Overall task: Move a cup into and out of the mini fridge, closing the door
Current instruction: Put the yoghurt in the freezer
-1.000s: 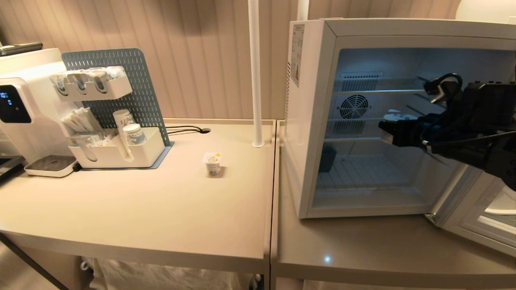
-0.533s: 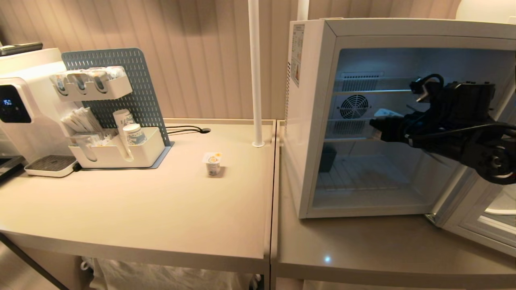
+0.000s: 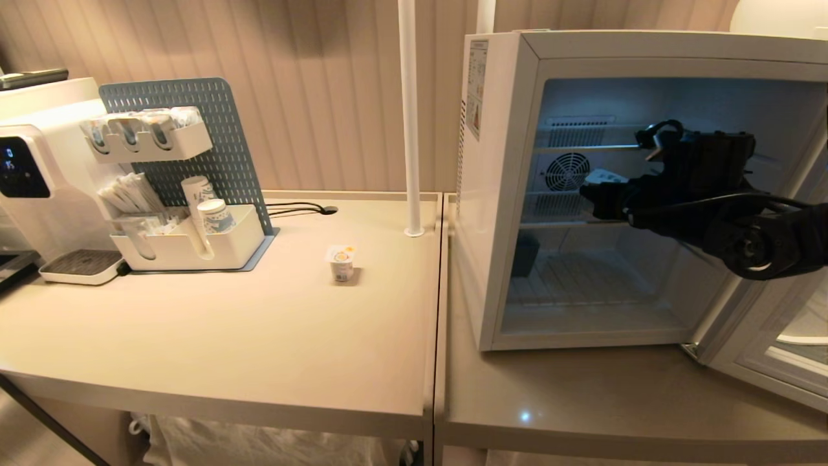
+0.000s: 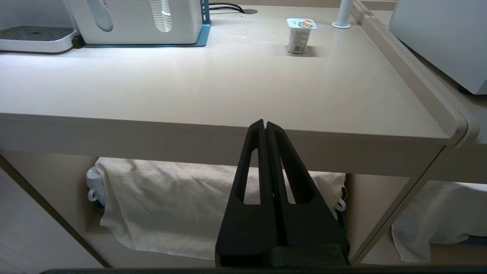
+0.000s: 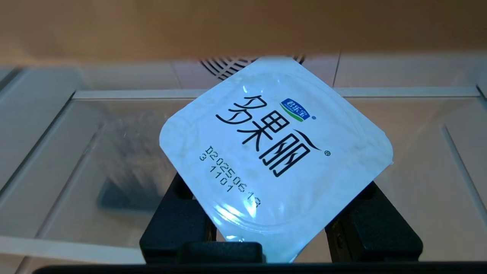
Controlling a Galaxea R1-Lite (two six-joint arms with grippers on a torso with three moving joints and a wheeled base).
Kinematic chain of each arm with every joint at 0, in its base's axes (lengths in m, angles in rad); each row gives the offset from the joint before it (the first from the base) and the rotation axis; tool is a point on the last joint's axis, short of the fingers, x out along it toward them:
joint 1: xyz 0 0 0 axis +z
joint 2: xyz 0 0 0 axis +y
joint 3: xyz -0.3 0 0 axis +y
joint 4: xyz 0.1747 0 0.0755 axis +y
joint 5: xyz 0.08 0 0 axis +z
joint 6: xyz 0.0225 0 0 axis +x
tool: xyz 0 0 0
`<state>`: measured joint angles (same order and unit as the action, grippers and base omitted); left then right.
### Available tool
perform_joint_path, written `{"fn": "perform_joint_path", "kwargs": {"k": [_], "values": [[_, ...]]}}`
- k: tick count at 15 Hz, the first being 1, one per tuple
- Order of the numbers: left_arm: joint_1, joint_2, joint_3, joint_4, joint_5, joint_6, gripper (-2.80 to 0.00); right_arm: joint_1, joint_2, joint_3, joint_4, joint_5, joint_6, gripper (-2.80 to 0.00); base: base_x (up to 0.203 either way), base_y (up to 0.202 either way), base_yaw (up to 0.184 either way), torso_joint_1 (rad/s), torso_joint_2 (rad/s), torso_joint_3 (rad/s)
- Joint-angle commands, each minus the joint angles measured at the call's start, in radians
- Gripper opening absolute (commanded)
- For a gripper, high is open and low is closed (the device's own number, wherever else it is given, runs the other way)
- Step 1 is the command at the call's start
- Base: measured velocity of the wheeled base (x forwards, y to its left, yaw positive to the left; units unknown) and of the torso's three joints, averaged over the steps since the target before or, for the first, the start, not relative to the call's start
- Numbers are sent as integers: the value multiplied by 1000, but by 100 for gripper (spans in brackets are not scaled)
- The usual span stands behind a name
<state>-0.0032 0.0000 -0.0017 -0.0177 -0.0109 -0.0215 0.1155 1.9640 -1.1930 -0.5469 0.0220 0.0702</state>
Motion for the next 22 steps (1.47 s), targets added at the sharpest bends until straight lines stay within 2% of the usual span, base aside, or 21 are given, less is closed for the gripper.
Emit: {"fn": "perform_joint_path", "kwargs": {"k": [1,2,8,22], "values": [[0,2,0,-1,0,0,-280,1,12,8,3,-4,-1,-280,0,0,0,0,0,0],[0,2,0,1,0,0,-280,0,9,10,5,-5,-1,0,0,0,0,0,0,0],[0,2,0,-1,0,0,-280,1,-69,74,4,-9,-1,0,0,0,0,0,0,0],[0,2,0,-1,0,-1,-280,0,-519,478,-6,2,-5,0,0,0,0,0,0,0]]}}
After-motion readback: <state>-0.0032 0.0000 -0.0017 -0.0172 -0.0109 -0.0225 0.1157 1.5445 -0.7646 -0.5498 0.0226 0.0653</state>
